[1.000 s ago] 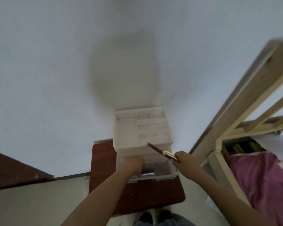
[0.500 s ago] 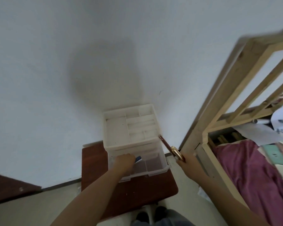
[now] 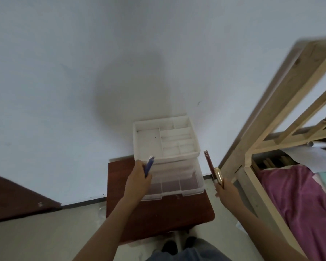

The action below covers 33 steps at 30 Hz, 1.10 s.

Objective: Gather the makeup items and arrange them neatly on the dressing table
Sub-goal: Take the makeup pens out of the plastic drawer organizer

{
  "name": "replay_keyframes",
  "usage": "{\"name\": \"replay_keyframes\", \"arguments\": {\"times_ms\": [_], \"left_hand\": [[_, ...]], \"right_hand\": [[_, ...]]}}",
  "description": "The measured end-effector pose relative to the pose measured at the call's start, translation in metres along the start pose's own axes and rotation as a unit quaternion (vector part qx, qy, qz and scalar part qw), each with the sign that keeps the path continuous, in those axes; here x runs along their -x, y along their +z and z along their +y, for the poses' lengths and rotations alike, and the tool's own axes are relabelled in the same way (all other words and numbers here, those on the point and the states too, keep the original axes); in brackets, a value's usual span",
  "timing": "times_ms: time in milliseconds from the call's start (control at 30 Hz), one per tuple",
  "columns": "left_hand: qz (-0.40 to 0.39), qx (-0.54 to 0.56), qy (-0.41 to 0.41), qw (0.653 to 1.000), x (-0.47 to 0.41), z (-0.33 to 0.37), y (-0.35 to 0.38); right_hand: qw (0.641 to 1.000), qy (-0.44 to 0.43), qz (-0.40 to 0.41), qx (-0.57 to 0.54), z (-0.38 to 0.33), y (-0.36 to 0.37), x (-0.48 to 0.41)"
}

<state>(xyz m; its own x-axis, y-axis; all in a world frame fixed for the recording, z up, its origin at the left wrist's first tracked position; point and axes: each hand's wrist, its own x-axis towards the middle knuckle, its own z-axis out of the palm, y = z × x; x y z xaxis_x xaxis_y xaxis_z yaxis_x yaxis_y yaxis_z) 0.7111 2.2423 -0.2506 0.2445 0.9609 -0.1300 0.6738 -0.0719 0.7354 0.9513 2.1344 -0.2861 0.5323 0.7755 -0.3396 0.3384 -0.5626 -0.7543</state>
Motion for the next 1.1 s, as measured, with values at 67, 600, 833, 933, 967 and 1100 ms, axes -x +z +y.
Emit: {"name": "replay_keyframes", "arguments": {"times_ms": [67, 600, 833, 933, 967, 1100], "left_hand": [[0.077, 0.076, -0.061, 0.992, 0.009, -0.013, -0.012], [0.016, 0.308, -0.293, 0.905, 0.038, -0.043, -0.002], [0.032, 0.319, -0.284, 0.904, 0.035, -0.043, -0.002], [0.033, 0.323, -0.275, 0.905, 0.032, -0.043, -0.003], [0.033, 0.328, -0.271, 0.904, 0.03, -0.044, -0.003], [0.019, 0.328, -0.261, 0.908, 0.02, -0.04, -0.005]], "right_hand": [[1.0, 0.003, 0.008, -0.008, 0.003, 0.004, 0.003], [0.999, 0.009, -0.023, -0.039, -0.006, 0.021, 0.008], [0.998, 0.026, -0.022, -0.049, -0.008, 0.023, 0.002], [0.997, 0.03, -0.027, -0.067, -0.012, 0.024, 0.0], [0.997, 0.027, -0.025, -0.068, -0.014, 0.024, -0.002], [0.998, 0.014, -0.018, -0.06, -0.025, 0.025, -0.012]]}}
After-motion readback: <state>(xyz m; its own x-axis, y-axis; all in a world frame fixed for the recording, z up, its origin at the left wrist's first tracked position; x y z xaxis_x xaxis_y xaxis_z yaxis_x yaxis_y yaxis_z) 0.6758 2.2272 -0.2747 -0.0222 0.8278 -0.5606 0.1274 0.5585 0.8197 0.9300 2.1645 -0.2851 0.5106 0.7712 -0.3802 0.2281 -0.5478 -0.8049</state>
